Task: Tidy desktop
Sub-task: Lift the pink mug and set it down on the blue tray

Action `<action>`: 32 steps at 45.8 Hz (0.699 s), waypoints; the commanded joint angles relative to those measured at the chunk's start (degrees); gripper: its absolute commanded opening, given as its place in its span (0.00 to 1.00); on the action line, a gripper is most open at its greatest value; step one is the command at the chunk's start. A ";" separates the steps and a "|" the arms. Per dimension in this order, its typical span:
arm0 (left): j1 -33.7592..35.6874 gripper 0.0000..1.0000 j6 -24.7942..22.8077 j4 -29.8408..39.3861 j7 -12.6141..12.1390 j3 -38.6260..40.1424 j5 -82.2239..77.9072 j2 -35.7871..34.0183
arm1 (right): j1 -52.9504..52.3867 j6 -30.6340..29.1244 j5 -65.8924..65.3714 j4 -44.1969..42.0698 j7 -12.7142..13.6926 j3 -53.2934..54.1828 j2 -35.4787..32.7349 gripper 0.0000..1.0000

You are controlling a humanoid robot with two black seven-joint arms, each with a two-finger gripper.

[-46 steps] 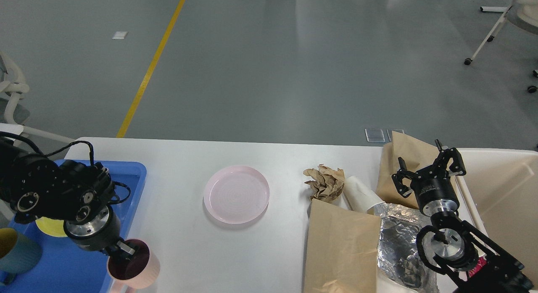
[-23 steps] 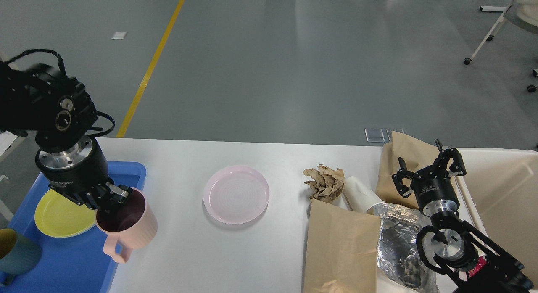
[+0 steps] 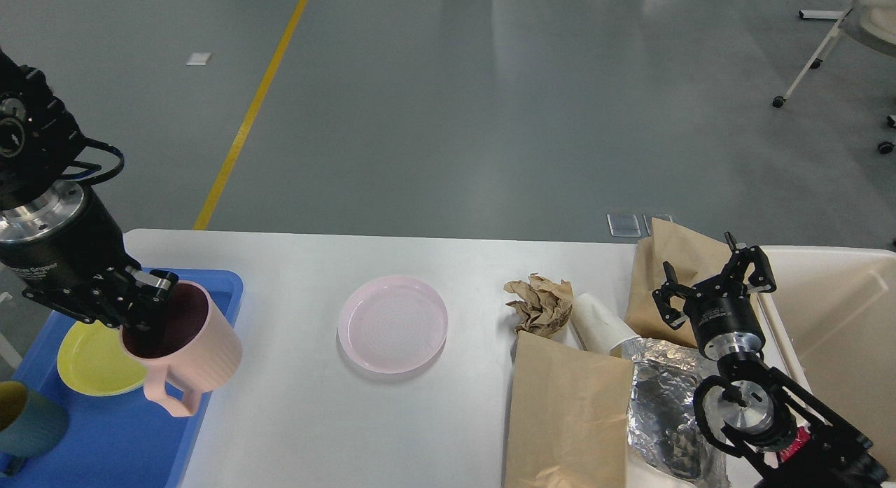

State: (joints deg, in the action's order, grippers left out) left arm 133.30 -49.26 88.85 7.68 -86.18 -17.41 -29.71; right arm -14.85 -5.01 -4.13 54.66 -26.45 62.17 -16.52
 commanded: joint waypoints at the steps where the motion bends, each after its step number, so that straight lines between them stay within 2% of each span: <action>1: -5.32 0.00 -0.05 -4.73 -0.12 -0.57 -1.04 -4.39 | 0.00 0.00 0.00 0.01 0.00 0.06 0.00 1.00; 12: -22.79 0.00 -0.05 -17.29 -0.12 3.55 -5.52 -10.71 | 0.00 0.00 0.00 0.01 0.00 -0.03 0.00 1.00; 20: -33.62 0.00 -0.05 -26.35 0.32 7.78 -6.41 -11.16 | 0.00 0.00 0.00 0.01 0.00 0.06 0.00 1.00; 32: -44.00 0.00 0.04 -34.71 0.67 12.00 -6.58 -10.98 | 0.00 0.00 0.00 0.01 0.00 -0.03 0.00 1.00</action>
State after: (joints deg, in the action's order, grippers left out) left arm 92.64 -49.31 57.52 8.21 -75.42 -23.90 -40.73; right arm -14.85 -5.01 -4.13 54.66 -26.45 62.17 -16.53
